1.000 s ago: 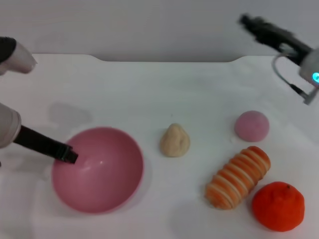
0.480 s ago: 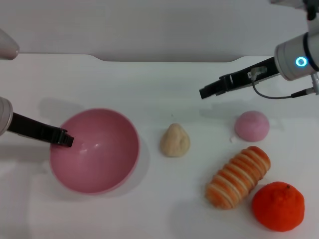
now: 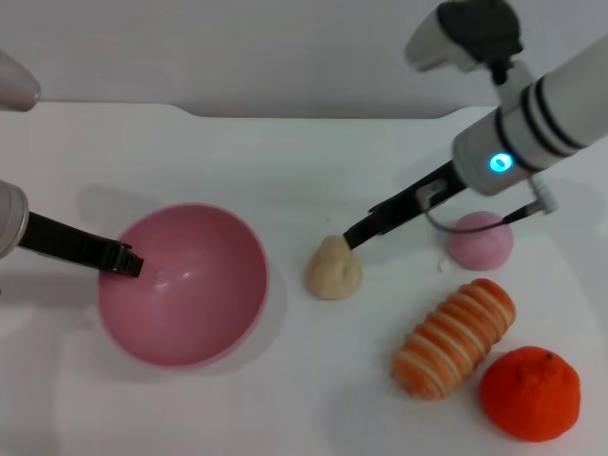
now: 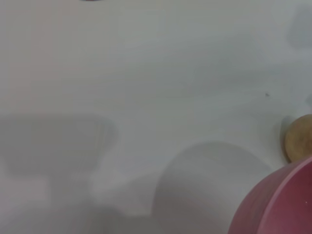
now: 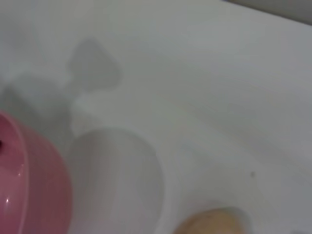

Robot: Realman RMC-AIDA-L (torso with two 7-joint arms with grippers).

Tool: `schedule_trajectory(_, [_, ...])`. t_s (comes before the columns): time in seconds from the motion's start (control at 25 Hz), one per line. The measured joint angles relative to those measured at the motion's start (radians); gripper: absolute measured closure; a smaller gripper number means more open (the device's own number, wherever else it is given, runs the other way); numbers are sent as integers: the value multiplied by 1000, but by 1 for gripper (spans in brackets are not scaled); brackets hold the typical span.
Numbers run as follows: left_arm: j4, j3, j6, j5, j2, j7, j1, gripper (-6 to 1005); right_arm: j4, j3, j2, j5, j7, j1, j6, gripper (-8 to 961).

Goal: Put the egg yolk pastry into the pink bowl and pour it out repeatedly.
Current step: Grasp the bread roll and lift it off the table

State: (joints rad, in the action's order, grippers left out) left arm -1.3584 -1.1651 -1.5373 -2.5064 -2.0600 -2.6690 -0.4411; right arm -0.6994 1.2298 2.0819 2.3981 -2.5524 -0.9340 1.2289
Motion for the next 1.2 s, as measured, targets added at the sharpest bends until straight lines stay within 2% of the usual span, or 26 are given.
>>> schedule_trajectory(0.2, [-1,0,-1,0,0,1,4,1001,27,181,2,-158,-3,23,-135,446])
schedule_trajectory(0.52, [-3,-1,-1,0,0,3,-4,1000,111,294,4,-191,-31,-7,-216,447])
schedule_trajectory(0.76, [-3,-2,-1,0,0,4,-5,1000,94,394,4,-246,-20,35,-313,447])
schedule_trajectory(0.8, [-2,-2,-1,0,0,4,-5,1001,86,396,3,-249,-8,44,-316,447])
schedule_trajectory(1.0, [-1,-2,0,0,0,2,-5,1001,18,364,-5,-284,67,110,-314,640])
schedule_trajectory(1.2, [0,-2,3,0,0,1,-8,1000,-48,240,-9,-295,145,158,-264,677])
